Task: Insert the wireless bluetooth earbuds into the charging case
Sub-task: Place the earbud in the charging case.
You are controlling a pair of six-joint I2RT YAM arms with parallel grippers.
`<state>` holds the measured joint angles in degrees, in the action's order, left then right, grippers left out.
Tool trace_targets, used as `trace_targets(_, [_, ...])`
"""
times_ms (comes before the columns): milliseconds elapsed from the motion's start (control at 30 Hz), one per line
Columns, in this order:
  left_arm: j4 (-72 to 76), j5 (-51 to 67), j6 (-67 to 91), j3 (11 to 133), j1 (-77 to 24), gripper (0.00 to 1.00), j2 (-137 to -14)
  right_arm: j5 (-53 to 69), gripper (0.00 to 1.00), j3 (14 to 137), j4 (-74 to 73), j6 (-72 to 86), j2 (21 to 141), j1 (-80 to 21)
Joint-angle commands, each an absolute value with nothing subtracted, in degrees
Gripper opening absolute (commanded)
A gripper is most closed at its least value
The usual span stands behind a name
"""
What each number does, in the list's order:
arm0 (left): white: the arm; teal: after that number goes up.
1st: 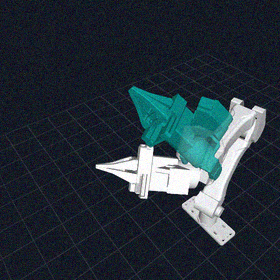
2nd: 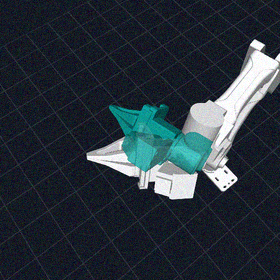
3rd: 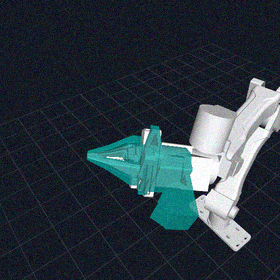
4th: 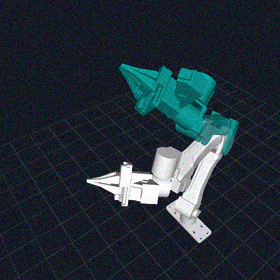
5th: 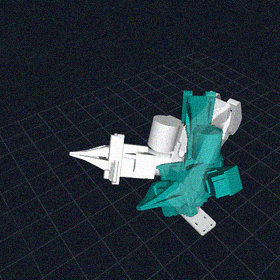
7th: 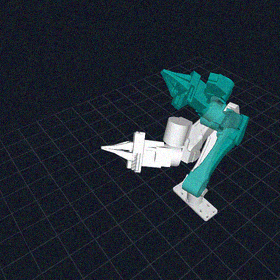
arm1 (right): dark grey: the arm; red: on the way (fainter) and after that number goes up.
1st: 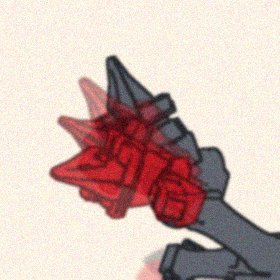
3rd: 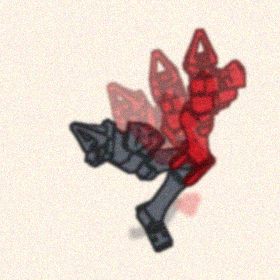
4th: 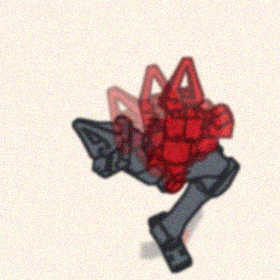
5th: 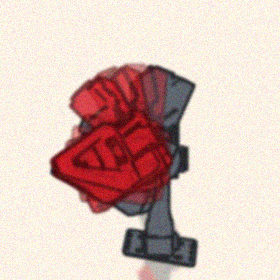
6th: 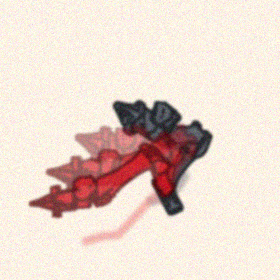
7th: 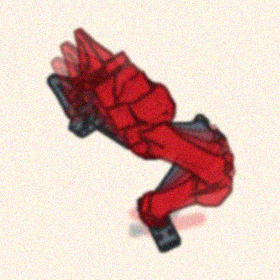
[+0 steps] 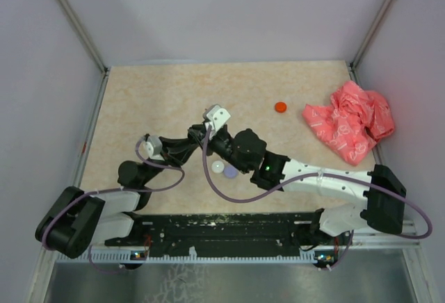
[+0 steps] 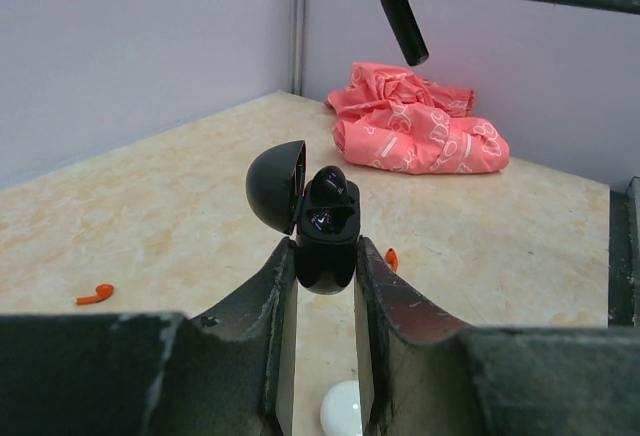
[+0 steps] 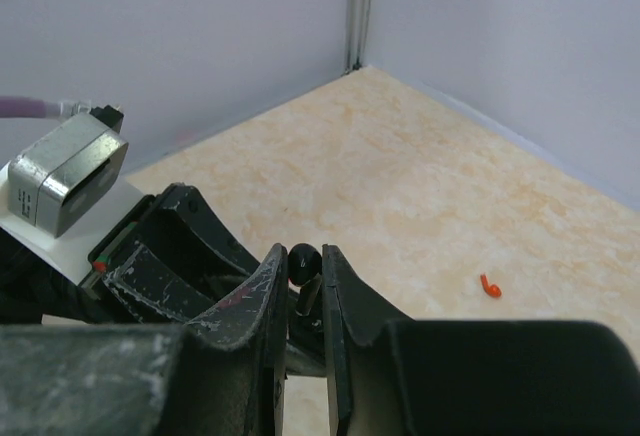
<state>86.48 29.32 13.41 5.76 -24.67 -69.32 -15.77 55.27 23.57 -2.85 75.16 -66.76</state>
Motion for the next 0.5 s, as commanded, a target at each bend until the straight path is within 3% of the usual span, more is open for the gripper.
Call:
trace_targets(0, [97.0,30.5,15.2,6.5,-24.7,0.00,-68.7,-17.1,0.08,54.3,31.2,-4.3,76.2,-67.3])
trace_targets(467, [96.1,30.3,15.9,6.5,-24.8,0.00,-65.4,-18.3,0.06,53.1,33.0,-3.8,79.4,-67.4])
